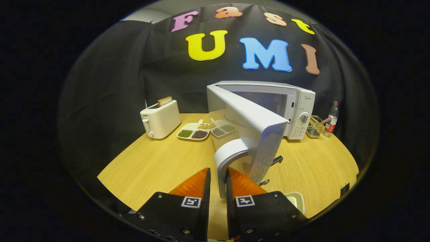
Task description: Open the microwave, put the food inside, and close the microwave door.
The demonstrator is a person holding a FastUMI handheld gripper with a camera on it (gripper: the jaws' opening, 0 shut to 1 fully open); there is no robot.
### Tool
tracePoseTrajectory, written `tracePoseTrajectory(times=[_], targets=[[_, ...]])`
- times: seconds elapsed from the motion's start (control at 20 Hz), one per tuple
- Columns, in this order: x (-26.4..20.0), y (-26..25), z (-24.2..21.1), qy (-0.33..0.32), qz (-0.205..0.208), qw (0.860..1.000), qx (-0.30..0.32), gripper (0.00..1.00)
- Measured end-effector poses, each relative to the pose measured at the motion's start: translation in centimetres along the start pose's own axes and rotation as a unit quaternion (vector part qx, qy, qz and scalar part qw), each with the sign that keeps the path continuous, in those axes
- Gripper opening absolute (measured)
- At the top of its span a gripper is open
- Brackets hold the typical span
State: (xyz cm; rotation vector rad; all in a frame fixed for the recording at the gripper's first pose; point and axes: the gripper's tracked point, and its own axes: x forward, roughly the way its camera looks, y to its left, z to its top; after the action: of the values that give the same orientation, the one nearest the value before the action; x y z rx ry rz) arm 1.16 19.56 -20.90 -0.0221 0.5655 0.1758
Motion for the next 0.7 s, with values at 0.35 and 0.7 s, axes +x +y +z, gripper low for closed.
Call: tracePoseTrajectory(times=[0.35, 0.7], targets=[[-1.4, 3.8, -0.6, -0.002, 0.023, 1.000, 0.013, 0.30], [-3.8, 9.3, 0.5, -0.002, 0.144, 0.989, 0.020, 0.29]])
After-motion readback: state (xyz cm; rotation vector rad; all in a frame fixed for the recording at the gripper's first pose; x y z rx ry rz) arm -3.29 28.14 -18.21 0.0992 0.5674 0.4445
